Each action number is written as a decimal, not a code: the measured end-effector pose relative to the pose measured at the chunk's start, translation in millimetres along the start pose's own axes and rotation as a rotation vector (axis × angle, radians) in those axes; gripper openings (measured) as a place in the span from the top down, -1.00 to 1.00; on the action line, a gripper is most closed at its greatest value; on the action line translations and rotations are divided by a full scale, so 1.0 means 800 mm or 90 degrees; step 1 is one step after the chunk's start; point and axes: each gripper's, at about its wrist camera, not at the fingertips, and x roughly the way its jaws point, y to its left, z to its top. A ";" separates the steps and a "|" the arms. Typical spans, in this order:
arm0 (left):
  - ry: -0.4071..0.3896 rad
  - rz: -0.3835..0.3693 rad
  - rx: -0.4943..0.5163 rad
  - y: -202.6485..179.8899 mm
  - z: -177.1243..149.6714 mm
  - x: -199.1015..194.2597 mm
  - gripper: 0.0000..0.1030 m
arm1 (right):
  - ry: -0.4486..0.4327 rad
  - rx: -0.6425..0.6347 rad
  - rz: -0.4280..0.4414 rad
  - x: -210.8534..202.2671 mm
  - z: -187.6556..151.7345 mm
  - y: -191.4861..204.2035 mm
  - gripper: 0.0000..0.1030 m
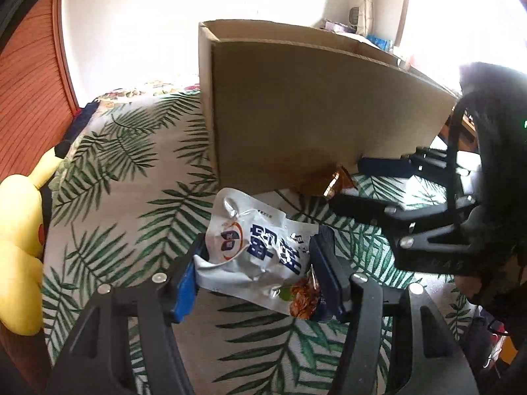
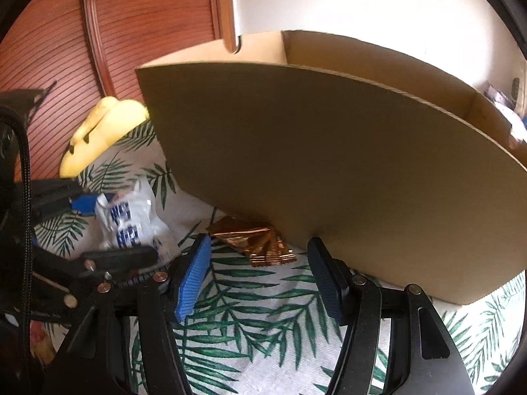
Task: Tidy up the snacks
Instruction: 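Grasp the white duck-neck bag with the left gripper while the right gripper grasps the copper candy, then carry the white bag and copper candy up over the cardboard box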
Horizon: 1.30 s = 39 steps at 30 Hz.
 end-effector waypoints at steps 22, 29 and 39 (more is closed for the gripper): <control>-0.014 -0.001 -0.030 0.024 -0.002 -0.022 -0.19 | 0.034 -0.058 -0.033 0.026 0.002 0.026 0.44; -0.021 -0.009 -0.018 0.009 0.001 -0.029 -0.19 | 0.024 -0.053 -0.022 0.006 -0.015 0.026 0.44; -0.032 -0.016 -0.002 -0.021 0.007 -0.036 -0.19 | -0.003 -0.021 -0.020 -0.040 -0.040 0.002 0.44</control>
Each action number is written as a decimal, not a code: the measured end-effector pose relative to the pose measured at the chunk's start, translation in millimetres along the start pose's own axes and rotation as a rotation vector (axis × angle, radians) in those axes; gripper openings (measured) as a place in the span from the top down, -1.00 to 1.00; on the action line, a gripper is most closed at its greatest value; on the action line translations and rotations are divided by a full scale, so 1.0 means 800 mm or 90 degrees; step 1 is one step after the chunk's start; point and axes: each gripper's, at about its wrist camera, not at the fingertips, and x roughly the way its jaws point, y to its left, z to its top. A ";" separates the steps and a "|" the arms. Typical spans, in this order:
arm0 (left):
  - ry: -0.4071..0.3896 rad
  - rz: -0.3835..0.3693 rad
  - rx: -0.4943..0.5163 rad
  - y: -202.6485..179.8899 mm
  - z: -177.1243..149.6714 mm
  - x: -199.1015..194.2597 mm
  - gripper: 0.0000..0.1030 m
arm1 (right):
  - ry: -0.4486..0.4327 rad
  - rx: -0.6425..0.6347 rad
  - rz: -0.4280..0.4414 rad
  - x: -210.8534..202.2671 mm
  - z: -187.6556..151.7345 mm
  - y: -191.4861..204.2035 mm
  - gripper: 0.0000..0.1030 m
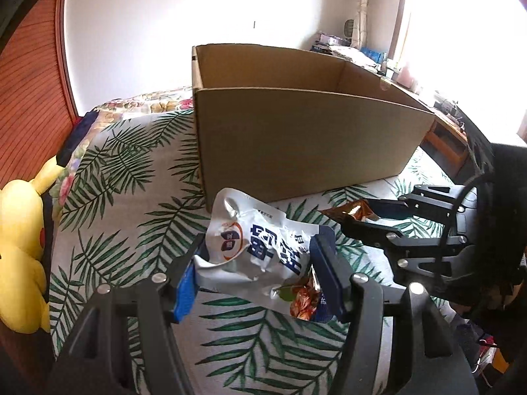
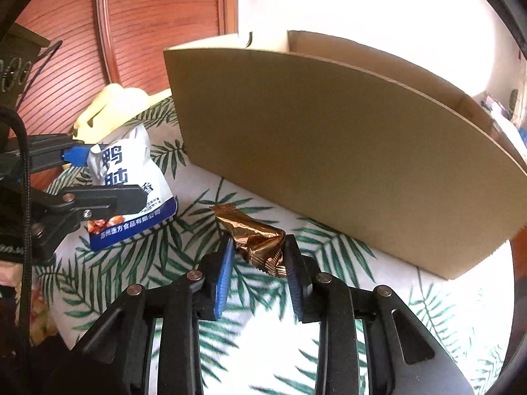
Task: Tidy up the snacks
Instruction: 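Carry the white bag and copper candy up over the cardboard box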
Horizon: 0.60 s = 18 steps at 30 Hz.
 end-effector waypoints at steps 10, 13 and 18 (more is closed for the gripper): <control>-0.020 -0.008 0.023 -0.039 0.007 -0.021 -0.19 | -0.034 0.030 -0.015 -0.067 -0.032 -0.031 0.44; -0.027 -0.015 0.030 -0.052 0.010 -0.030 -0.19 | -0.049 0.040 -0.021 -0.086 -0.037 -0.036 0.44; -0.045 -0.018 0.038 -0.068 0.014 -0.049 -0.19 | -0.073 0.052 -0.033 -0.116 -0.038 -0.041 0.44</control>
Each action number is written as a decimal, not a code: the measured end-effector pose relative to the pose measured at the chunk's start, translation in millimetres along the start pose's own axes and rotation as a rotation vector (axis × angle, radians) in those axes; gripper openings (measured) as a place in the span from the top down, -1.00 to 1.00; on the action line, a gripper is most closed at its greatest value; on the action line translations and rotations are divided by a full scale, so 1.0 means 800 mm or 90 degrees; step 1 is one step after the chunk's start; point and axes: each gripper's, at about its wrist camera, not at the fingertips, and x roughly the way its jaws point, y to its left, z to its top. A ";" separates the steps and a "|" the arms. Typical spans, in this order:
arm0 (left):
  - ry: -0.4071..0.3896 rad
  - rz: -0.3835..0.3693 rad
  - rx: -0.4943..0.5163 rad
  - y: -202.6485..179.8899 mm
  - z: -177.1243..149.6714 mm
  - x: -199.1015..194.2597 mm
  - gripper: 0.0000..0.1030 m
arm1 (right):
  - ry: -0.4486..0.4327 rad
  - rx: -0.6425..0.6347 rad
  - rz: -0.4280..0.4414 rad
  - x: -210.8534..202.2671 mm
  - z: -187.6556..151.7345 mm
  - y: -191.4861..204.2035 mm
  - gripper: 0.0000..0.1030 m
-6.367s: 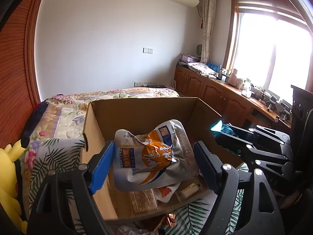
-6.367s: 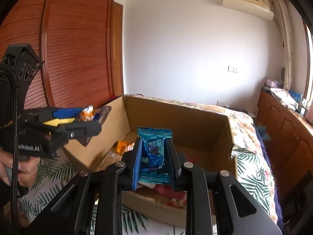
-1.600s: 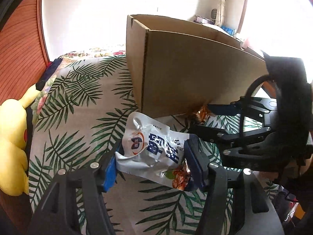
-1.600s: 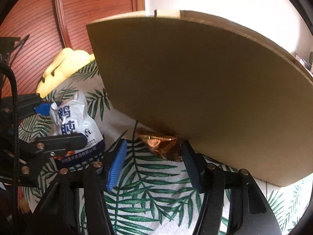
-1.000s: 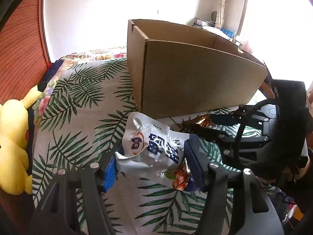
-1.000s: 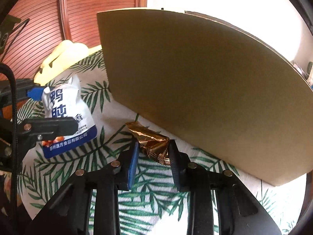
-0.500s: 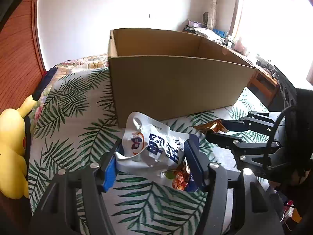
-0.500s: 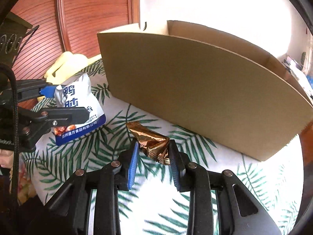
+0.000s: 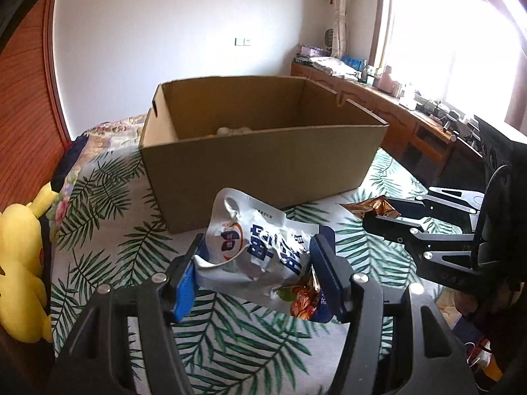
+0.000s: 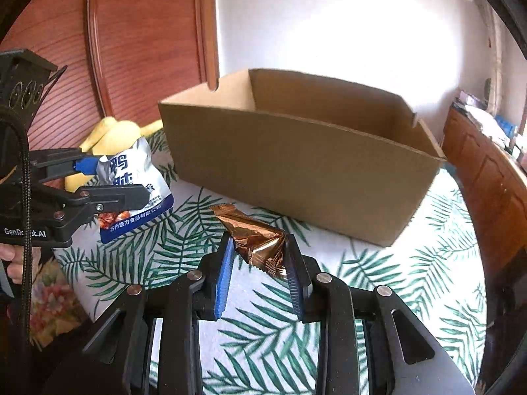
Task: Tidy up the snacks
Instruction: 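Carry the white bag and copper candy up over the cardboard box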
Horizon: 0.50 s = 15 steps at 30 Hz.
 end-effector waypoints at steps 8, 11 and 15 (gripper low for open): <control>-0.035 0.004 0.018 -0.021 0.022 -0.025 -0.19 | -0.034 0.014 -0.016 -0.046 0.002 -0.011 0.44; -0.048 0.005 0.022 -0.024 0.034 -0.031 -0.19 | -0.050 0.010 -0.024 -0.055 0.010 -0.011 0.44; -0.061 0.007 0.029 -0.024 0.053 -0.033 -0.19 | -0.071 0.012 -0.026 -0.068 0.025 -0.014 0.44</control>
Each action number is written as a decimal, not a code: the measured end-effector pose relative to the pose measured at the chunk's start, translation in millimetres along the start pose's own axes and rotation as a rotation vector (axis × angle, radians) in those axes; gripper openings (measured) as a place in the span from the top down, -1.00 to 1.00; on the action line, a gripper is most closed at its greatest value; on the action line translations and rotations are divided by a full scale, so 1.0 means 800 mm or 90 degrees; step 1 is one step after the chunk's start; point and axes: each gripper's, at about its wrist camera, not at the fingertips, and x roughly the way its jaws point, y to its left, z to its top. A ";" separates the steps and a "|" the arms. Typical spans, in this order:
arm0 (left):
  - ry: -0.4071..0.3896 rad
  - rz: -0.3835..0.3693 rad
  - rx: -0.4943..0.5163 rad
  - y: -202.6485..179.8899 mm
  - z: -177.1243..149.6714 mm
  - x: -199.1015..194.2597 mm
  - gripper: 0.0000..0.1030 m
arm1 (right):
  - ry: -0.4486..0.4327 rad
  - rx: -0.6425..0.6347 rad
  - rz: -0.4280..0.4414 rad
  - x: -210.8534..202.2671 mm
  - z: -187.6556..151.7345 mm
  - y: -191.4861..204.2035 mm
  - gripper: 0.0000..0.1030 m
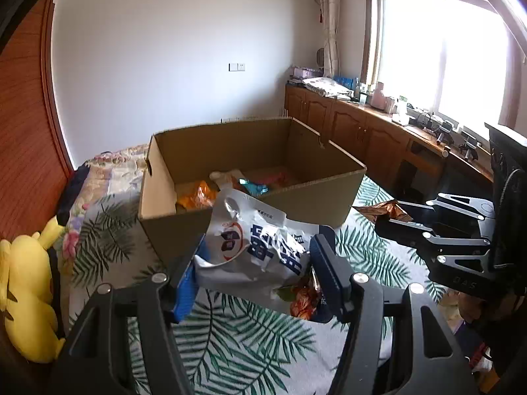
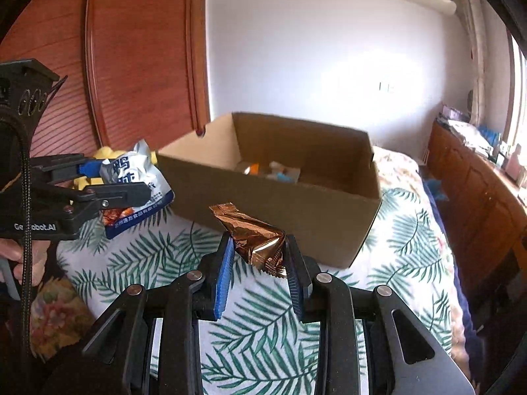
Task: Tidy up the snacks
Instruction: 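Carry the white bag and copper candy up over the cardboard box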
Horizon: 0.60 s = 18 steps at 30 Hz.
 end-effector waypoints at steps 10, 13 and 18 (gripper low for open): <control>-0.010 0.008 0.005 0.013 0.037 0.028 -0.20 | -0.026 -0.006 -0.004 0.009 0.040 -0.012 0.44; -0.011 0.007 -0.001 0.020 0.046 0.041 -0.20 | -0.030 -0.009 -0.004 0.019 0.051 -0.016 0.44; -0.007 0.012 0.004 0.031 0.060 0.070 -0.20 | -0.028 -0.012 -0.001 0.041 0.065 -0.023 0.44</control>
